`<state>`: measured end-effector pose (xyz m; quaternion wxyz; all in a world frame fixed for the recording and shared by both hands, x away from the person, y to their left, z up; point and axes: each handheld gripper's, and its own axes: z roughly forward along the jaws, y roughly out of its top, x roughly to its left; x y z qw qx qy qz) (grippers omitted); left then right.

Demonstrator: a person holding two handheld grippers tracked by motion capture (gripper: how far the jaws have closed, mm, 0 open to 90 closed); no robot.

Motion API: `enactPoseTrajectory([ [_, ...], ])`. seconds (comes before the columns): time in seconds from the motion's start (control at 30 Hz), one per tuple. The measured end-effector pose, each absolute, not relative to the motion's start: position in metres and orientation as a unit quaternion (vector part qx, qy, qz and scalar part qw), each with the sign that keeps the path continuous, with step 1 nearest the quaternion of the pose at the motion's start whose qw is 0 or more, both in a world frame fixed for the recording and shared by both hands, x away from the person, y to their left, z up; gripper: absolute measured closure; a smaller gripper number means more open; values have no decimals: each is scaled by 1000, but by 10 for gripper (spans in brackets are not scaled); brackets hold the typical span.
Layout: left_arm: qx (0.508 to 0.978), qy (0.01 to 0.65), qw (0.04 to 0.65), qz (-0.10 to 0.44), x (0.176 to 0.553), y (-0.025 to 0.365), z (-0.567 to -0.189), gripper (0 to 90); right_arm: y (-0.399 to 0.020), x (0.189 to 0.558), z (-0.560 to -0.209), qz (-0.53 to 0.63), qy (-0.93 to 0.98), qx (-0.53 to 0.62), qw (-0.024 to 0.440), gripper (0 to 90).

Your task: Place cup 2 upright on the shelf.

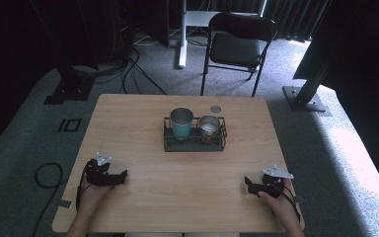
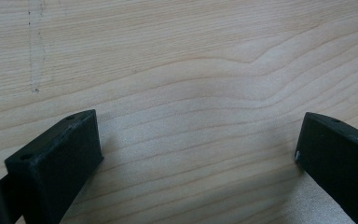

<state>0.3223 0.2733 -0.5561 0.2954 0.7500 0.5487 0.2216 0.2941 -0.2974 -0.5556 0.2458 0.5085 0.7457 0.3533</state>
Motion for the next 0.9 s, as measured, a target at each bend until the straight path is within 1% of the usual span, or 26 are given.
enactPoseTrajectory([
  [0.23, 750, 549, 295, 222, 322, 273, -556, 8, -299, 287, -557, 343, 750, 511, 241, 108],
  [0.5, 750, 549, 296, 222, 322, 273, -556, 8, -300, 288, -559, 326, 757, 521, 222, 108],
  [0.9, 750, 549, 296, 222, 322, 273, -556, 8, -300, 288, -559, 326, 757, 522, 221, 108],
])
